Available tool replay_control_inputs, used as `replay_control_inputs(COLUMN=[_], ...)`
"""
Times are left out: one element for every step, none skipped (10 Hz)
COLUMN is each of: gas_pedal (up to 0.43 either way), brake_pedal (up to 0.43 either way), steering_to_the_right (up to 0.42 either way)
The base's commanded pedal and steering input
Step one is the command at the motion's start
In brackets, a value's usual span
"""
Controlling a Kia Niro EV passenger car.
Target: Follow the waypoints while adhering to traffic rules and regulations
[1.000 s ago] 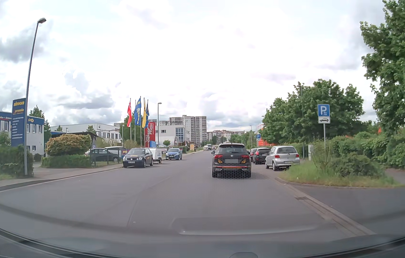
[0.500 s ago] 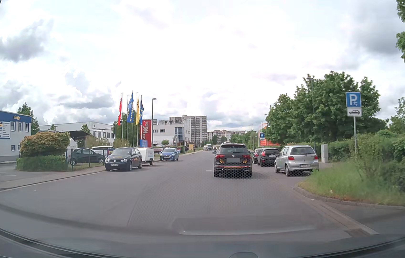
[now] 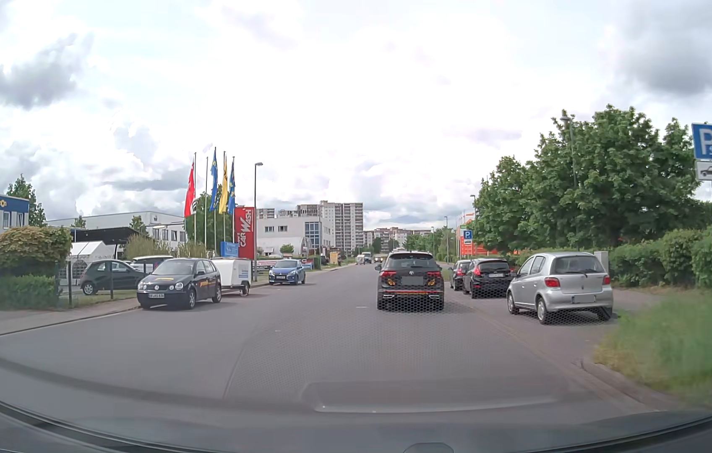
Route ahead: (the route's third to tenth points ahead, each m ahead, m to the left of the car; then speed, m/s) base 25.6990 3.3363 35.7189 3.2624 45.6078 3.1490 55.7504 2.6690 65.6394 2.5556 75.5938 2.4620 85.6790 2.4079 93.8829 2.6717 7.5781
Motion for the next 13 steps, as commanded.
replay_control_inputs(gas_pedal=[0.138,0.138,0.138,0.138,0.138,0.138,0.13,0.118,0.098,0.079,0.079,0.067,0.067], brake_pedal=[0.0,0.0,0.0,0.0,0.0,0.0,0.0,0.0,0.0,0.0,0.0,0.0,0.0], steering_to_the_right=[-0.002,-0.003,-0.003,-0.003,-0.003,-0.002,0.001,0.001,0.001,0.001,0.001,0.001,0.0])
